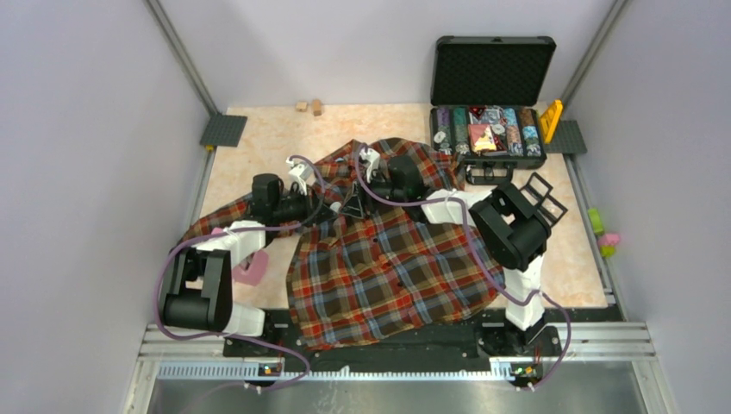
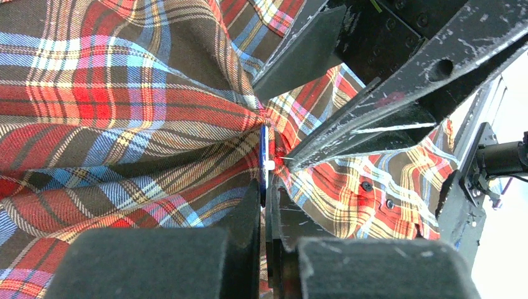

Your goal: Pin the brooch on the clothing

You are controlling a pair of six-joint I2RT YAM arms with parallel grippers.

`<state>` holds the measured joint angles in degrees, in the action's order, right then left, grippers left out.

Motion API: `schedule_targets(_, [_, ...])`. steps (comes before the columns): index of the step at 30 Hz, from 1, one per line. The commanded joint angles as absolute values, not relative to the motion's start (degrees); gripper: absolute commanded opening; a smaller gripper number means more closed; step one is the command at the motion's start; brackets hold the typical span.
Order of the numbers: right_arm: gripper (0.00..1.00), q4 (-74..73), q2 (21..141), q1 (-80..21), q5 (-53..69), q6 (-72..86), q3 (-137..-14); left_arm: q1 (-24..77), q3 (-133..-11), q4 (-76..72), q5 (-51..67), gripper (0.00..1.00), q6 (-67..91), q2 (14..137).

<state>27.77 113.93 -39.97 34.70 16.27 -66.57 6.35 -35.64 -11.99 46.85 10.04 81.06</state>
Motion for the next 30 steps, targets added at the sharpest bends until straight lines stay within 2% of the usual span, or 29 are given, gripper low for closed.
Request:
schedule_targets(1, [0.48,29.39,115.41,-39.73,36.42,15.78,-70.10,6.15,-35.90,-13.70,49.91,0.00,8.61,80.84])
schedule_targets(8, [0.38,29.34,117.14,-39.78,37.66,16.29,-70.82,6.17,-35.84,-13.68,50.62,0.00,8.44,80.77])
schedule_targets(30, [0.35,30.51,120.61,-39.73,40.73,19.07,-74.47,6.94,-36.78,-13.35,54.12,0.00,7.73,82.83])
